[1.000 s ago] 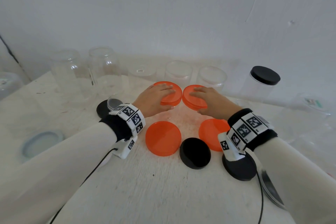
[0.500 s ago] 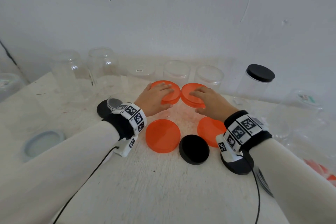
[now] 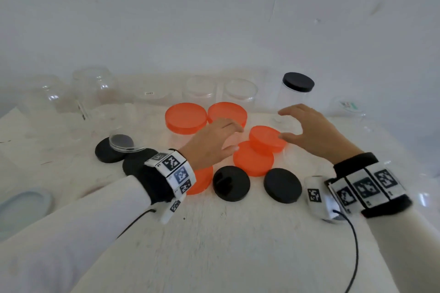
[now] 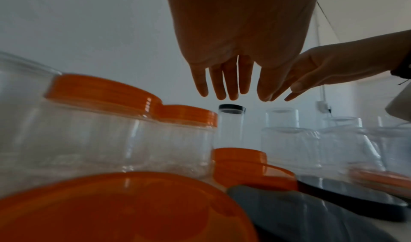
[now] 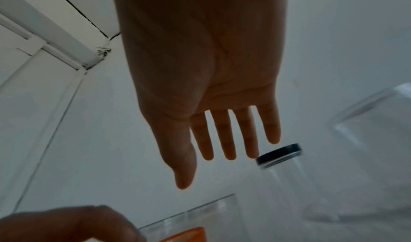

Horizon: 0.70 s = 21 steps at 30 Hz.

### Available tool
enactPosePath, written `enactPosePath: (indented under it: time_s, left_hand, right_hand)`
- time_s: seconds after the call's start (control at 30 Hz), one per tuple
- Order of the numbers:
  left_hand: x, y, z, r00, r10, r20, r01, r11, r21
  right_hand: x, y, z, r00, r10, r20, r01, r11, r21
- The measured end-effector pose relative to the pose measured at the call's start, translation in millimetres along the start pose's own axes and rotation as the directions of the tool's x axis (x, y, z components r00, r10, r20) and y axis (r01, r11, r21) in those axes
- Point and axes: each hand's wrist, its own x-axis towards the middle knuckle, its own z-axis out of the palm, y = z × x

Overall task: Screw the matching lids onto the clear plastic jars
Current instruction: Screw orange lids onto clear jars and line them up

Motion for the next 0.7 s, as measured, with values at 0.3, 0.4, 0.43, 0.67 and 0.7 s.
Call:
enactPosePath:
  time_s: [0.3, 0.4, 0.43, 0.67, 0.7]
  left_hand:
    - [40, 14, 43, 0.937, -0.006, 0.350, 0.011, 1.000, -0.011]
    - [57, 16, 51, 0.913, -0.049, 0.404, 0.054, 0.999, 0.001]
    - [62, 16, 53, 0.905, -0.066, 0.421, 0.073, 0.997, -0.002]
    - [81, 12, 67, 0.823, -0.166, 0.543, 0.155, 0.986, 0.067]
    - [82, 13, 67, 0.825, -0.177, 0.536, 0.157, 0.984, 0.083]
  right_hand:
    - [-28, 36, -11, 0.961, 0.259, 0.093, -0.258, 0.966, -0.027]
    - [-22, 32, -9, 0.936, 0.315, 0.155, -0.309, 0.949, -0.065]
    - [-19, 31, -8, 0.925, 0.336, 0.179, -0.327, 0.942, -0.075]
    - [-14, 34, -10, 0.863, 0.412, 0.291, -0.382, 0.911, -0.158]
    - [-16, 33, -11, 0.864, 0.411, 0.291, -0.378, 0.911, -0.164]
